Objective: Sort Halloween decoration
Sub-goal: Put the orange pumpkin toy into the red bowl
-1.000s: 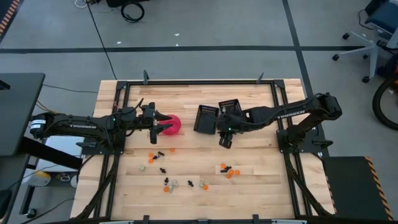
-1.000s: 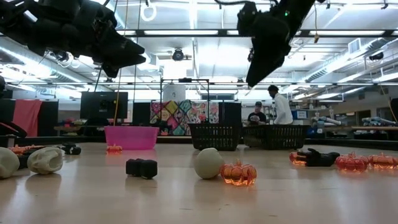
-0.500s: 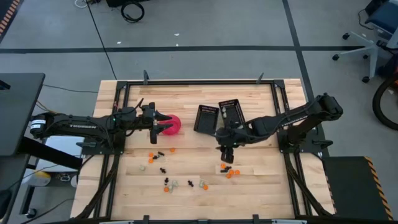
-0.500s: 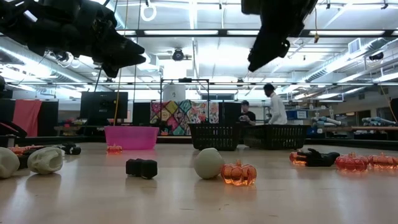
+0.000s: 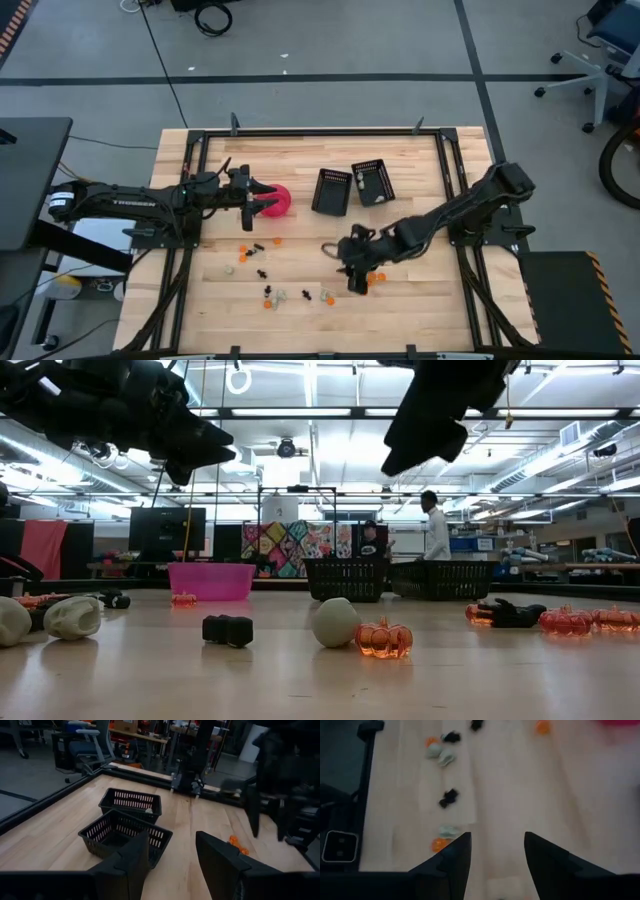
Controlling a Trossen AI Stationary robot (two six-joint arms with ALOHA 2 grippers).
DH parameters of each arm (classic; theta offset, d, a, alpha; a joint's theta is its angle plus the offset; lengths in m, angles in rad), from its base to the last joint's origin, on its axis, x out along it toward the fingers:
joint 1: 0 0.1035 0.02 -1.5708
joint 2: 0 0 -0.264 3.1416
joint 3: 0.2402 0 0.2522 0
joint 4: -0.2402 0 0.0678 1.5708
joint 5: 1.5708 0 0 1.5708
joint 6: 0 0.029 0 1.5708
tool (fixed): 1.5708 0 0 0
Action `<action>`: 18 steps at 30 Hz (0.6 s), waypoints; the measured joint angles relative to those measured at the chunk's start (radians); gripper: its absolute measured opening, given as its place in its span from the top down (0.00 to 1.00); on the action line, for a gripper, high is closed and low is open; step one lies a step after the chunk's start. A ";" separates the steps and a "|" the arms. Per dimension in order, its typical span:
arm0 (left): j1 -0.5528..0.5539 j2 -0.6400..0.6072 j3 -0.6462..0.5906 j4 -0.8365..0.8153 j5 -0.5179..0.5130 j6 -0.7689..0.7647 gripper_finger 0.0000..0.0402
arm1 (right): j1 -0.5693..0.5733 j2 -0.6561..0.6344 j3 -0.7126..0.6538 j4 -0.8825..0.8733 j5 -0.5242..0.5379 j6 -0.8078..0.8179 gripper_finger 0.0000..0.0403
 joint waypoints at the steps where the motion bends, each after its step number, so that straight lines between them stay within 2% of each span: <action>1: -0.002 0.000 0.000 0.005 0.000 -0.003 0.57 | 0.011 0.025 0.026 -0.012 -0.004 0.008 0.53; 10: -0.088 0.000 0.000 0.018 0.006 0.018 0.57 | 0.114 0.198 0.302 -0.269 0.070 0.022 0.53; 15: -0.166 0.000 0.000 0.037 0.070 0.114 0.57 | 0.143 0.210 0.315 -0.292 0.083 0.044 0.53; 18: -0.209 0.009 0.000 0.040 0.074 0.135 0.57 | 0.148 0.203 0.311 -0.399 0.112 0.075 0.53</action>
